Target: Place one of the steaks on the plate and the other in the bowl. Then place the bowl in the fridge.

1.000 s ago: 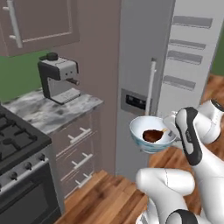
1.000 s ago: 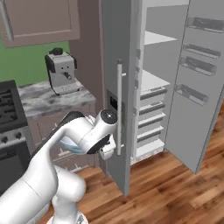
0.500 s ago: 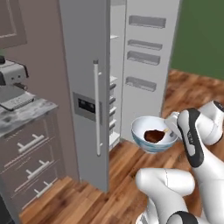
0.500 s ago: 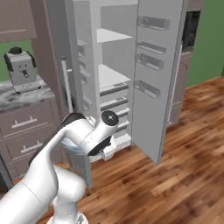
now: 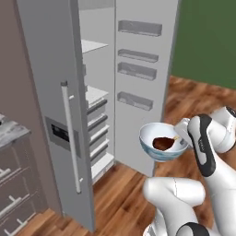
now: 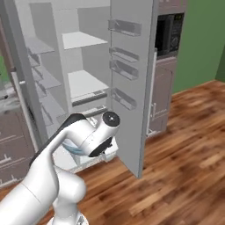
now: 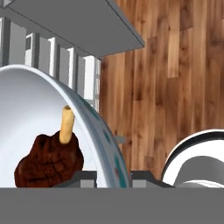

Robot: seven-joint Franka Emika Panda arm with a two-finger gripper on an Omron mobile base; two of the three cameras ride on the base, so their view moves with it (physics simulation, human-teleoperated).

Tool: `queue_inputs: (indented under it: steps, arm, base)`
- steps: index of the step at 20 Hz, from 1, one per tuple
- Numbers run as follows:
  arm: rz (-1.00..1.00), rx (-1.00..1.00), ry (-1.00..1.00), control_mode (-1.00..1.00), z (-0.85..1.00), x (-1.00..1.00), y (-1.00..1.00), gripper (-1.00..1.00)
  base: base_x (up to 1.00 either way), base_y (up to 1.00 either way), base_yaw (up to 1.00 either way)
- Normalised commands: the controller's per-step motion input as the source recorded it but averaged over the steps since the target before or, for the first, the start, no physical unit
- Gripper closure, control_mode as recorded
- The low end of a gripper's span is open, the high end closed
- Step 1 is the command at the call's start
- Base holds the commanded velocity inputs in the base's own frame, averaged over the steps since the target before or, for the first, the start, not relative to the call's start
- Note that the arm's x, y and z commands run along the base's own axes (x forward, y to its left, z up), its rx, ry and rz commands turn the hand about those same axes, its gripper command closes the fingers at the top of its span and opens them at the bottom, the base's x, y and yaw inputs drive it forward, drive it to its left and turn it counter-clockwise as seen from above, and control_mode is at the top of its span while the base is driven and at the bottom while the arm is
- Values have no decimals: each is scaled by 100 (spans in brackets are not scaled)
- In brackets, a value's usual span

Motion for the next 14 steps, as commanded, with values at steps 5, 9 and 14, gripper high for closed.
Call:
queue_inputs:
  steps: [5,9,14]
  arm:
    - [0,0,0,100,0,0,0,100]
    - [0,0,0,100,0,0,0,100]
    - [0,0,0,100,0,0,0,100]
  base:
    - [100,-64,17]
    - [53,-10,36]
    - [40,-1,45]
